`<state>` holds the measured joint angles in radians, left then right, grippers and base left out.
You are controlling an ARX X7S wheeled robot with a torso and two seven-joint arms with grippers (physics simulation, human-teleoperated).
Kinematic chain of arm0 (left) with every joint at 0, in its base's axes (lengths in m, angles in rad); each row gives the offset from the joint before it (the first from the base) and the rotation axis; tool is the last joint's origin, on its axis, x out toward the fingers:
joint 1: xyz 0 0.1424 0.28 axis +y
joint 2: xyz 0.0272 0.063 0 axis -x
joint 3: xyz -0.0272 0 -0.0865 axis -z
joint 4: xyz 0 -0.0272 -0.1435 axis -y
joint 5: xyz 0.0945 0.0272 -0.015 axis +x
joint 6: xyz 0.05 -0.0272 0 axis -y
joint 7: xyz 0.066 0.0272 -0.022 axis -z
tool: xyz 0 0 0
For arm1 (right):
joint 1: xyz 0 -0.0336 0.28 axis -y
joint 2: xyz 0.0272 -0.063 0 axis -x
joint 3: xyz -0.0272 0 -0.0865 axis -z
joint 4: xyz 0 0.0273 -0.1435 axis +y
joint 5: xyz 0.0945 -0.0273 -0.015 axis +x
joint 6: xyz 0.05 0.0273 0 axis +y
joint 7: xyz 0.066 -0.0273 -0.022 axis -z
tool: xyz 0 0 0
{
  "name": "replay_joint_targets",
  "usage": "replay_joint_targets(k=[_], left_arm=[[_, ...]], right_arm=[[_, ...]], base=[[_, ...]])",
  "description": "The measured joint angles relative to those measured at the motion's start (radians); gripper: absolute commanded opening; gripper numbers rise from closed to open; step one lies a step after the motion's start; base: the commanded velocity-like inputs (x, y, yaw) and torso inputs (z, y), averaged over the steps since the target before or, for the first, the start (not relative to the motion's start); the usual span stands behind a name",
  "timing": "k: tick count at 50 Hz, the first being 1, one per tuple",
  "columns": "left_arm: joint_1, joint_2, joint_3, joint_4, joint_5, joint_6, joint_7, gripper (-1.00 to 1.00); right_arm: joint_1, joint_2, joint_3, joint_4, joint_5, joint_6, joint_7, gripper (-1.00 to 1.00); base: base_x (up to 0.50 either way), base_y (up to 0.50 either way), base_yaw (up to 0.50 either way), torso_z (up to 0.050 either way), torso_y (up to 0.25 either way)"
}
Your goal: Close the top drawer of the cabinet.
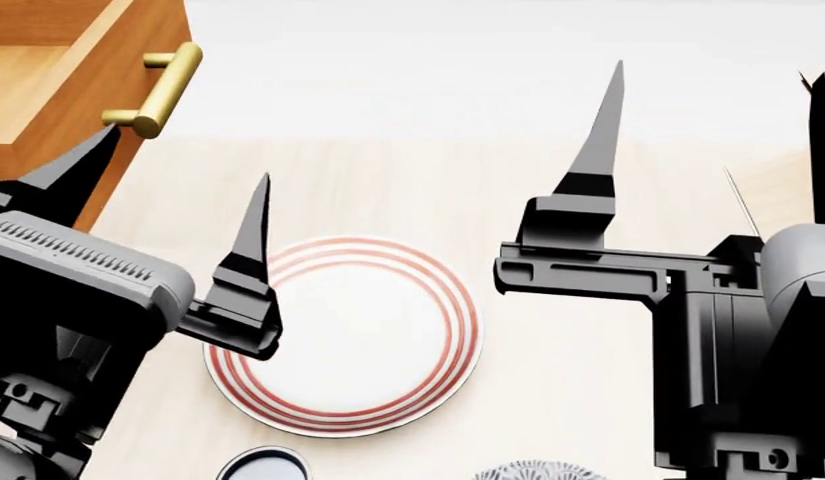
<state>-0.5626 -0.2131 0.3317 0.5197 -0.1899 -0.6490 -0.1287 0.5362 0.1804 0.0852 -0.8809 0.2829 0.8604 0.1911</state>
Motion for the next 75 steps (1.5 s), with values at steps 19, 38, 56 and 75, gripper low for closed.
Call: replay_joint_targets(k=[19,38,56,75], left_arm=[[-0.091,0.038,-0.012,-0.252,-0.01,0.032,-0.003,1.0],[-0.195,0.084,-0.123,-0.507,0.047,0.024,-0.058,1.0],[-0.272,0.095,-0.22,-0.639,0.051,0.045,-0.179,1.0],[-0.352,0.076,-0.281,-0.794,0.079,0.088,-0.243,1.0]], right_arm=[[-0.009,0.009,-0.001,0.006,0.016,-0.016,0.006,1.0],[-0.011,0.016,-0.002,0.014,0.033,-0.028,0.014,1.0],[-0.014,0.023,-0.004,0.017,0.049,-0.036,0.022,1.0],[-0.023,0.033,-0.008,0.019,0.06,-0.048,0.031,1.0]], base=[[0.0,0.0,0.0,0.0,0.0],[0.0,0.0,0.0,0.0,0.0],[0.0,0.0,0.0,0.0,0.0],[0.0,0.0,0.0,0.0,0.0]])
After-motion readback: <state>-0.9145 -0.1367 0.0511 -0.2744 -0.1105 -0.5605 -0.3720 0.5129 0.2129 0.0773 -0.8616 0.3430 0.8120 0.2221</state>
